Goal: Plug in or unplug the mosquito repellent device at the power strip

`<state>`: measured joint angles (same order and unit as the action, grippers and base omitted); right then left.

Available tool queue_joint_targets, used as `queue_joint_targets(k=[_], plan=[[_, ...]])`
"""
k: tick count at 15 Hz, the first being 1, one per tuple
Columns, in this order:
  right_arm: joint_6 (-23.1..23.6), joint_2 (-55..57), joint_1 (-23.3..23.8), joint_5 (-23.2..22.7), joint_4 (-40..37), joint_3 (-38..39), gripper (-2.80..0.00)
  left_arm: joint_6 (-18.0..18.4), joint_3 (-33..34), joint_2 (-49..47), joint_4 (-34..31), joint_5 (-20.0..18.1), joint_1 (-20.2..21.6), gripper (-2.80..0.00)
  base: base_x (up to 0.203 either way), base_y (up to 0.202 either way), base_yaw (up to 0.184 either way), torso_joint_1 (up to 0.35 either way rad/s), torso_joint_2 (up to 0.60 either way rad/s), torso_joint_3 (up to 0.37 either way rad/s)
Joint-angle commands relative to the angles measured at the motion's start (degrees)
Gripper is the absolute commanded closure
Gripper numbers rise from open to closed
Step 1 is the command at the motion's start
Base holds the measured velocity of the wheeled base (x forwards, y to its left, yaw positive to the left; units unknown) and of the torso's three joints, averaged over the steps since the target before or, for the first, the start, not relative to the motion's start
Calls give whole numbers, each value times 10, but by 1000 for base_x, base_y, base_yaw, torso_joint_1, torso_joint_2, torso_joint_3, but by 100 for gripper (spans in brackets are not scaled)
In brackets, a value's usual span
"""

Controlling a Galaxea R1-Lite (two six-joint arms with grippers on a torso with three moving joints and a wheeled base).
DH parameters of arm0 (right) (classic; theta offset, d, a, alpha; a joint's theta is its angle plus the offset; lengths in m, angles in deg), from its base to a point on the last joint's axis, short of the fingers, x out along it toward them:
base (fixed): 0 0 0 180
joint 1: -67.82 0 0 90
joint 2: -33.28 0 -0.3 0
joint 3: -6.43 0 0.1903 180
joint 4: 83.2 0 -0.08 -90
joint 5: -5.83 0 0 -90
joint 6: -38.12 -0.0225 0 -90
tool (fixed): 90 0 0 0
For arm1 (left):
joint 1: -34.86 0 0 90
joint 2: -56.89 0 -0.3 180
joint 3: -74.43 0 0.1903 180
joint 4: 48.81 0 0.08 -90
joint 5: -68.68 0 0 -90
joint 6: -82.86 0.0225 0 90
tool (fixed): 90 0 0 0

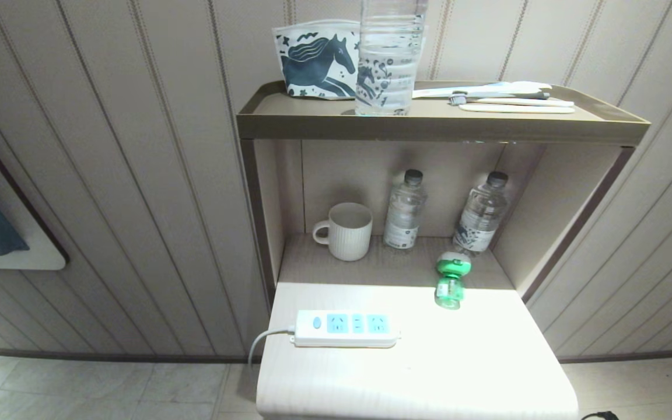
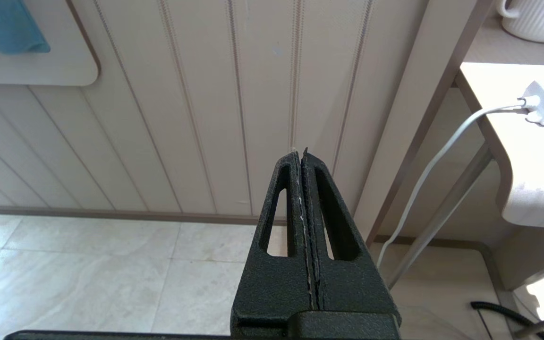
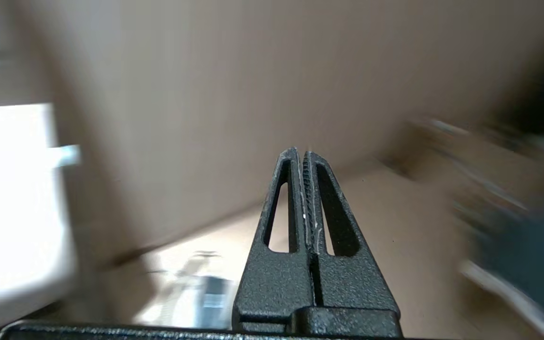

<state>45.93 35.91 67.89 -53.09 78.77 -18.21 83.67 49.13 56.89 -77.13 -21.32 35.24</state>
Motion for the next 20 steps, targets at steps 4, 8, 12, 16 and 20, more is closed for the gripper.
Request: queue_joint_targets(k=[4, 8, 12, 16, 20], plan=[[-21, -25, -4, -314, -83, 0, 0, 2, 1, 0, 1, -5, 1, 0, 0, 0, 0, 0, 0, 0], [-57, -24, -5, -314, -85, 3, 0, 12, 3, 0, 3, -6, 0, 0, 0, 0, 0, 0, 0, 0], [-87, -24, -5, -306, -78, 7, 0, -7, 3, -1, 3, 0, -1, 0, 0, 0, 0, 0, 0, 0], [-86, -23, -5, -306, -78, 7, 0, -8, 3, -1, 3, 0, -1, 0, 0, 0, 0, 0, 0, 0], [-85, -25, -6, -305, -77, 6, 0, -6, 3, -1, 3, 0, -1, 0, 0, 0, 0, 0, 0, 0]])
